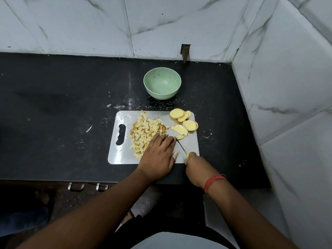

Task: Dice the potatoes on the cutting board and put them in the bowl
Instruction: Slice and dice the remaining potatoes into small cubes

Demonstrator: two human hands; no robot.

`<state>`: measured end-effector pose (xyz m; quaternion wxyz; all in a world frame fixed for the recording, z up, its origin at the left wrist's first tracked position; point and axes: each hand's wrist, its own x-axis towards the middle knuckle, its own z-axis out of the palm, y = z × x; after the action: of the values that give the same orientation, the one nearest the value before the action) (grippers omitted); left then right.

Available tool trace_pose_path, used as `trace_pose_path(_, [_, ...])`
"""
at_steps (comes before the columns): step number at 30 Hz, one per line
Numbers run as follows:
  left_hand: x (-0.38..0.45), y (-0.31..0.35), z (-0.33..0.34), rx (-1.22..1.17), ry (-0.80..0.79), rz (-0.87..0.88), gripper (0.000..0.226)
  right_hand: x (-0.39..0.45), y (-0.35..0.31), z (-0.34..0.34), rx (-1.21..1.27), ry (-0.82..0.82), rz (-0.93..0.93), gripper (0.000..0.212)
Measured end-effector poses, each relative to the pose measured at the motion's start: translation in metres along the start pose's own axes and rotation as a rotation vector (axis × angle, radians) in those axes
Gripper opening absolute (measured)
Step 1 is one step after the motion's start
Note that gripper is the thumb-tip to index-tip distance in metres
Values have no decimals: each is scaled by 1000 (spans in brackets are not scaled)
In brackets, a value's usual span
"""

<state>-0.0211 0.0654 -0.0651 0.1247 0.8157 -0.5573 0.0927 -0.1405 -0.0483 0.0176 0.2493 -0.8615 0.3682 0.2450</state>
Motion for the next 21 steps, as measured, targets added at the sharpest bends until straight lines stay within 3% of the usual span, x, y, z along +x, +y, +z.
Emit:
trace_pose_path(8, [0, 1, -2, 1, 16, -1, 51, -10, 18, -9, 1, -50, -53, 9])
trace_pose_path(15, [4, 1, -4, 21, -11, 67, 57, -16, 27, -37, 201, 123, -57, 19])
trace_pose_path(21, [23, 6, -4, -18, -89, 221, 62, -11, 33, -37, 214, 139, -22, 20])
